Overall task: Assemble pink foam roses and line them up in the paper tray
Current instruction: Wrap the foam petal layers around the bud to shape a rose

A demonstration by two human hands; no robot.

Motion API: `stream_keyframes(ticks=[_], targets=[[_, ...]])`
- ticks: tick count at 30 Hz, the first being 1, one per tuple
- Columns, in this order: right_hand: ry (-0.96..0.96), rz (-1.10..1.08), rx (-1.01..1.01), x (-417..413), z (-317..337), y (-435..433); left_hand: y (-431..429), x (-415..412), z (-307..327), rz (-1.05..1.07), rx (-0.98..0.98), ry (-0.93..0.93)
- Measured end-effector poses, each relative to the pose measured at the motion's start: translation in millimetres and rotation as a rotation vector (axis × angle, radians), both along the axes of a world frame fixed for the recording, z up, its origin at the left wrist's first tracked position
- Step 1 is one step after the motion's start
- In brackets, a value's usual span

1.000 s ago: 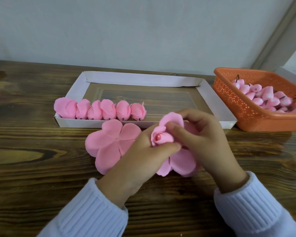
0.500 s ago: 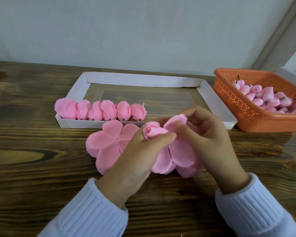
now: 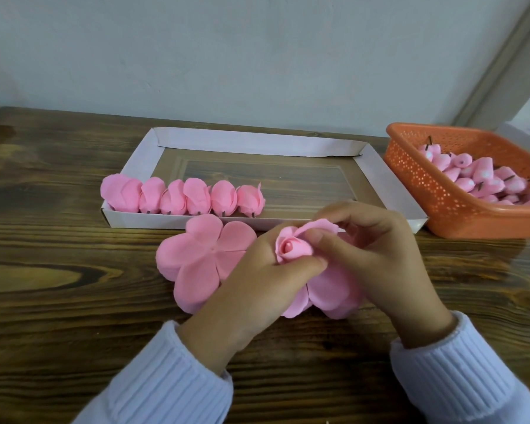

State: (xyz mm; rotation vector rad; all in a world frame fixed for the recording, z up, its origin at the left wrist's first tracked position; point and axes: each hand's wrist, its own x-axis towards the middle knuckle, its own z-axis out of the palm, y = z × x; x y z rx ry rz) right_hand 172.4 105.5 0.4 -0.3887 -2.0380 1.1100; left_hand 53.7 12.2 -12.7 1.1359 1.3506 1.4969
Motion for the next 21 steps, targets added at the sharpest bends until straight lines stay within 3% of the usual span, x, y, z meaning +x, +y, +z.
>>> stream_keyframes(ticks=[6, 11, 21], targets=[[-0.033, 0.037, 0.066, -0.1, 0.2, -0.3, -2.5, 2.5, 3.4, -0.032, 0.010, 0.041], [-0.044, -0.057, 0.312, -2.7, -0.6, -4.5, -5.5, 2.4, 2.6, 0.030, -0.014, 0.088], [0.010, -0.009, 0.311, -0.1, 3.8, -9.7, -3.5, 0.6, -0.3, 0.088, -0.005, 0.145]])
